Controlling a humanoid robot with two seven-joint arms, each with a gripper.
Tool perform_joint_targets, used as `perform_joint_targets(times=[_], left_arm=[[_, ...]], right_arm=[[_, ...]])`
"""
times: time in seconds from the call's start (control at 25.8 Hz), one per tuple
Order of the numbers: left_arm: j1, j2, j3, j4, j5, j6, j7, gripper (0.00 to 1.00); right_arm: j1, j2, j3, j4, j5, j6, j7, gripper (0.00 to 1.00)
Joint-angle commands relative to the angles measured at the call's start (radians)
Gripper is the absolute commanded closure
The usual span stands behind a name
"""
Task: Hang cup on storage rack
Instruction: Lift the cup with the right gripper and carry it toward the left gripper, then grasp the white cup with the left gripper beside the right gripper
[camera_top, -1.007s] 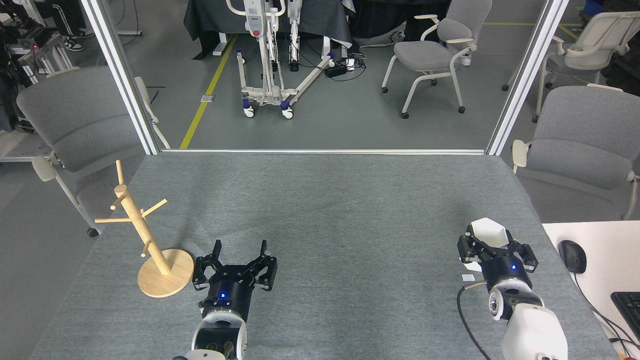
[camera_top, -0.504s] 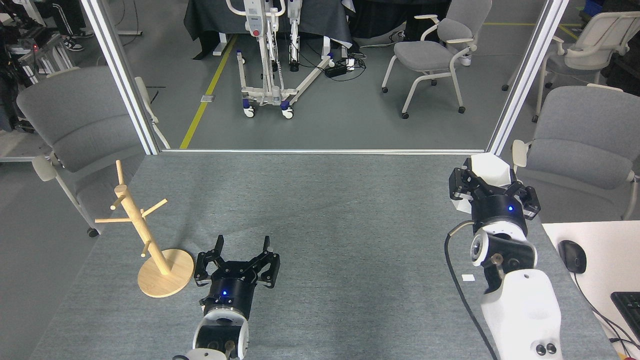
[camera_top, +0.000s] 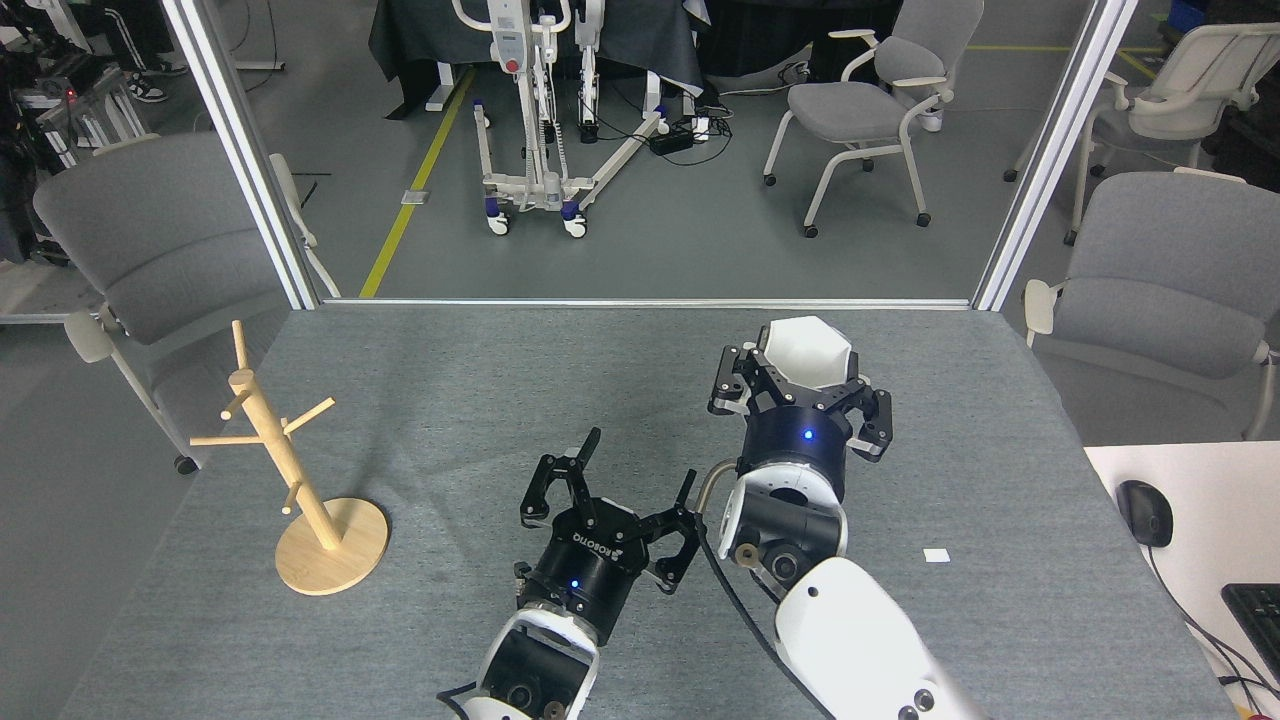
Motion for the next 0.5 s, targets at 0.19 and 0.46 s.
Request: perform_joint_targets(times=[0.19,0.46], left_arm=[[-0.075,-0.006,-0.045,0.011,-0.08,-0.209,-0.011,0.01],[-0.156,-0.017,-0.047,0.16,-0.074,-0.23,-0.042,0.01]], right_arm=[[0.019,0.045,0.042,0.007,0.065,0.018,0.045,0.42],[0.026,0.043,0.062,0.018,0.063,0.018,0.047,0.42]])
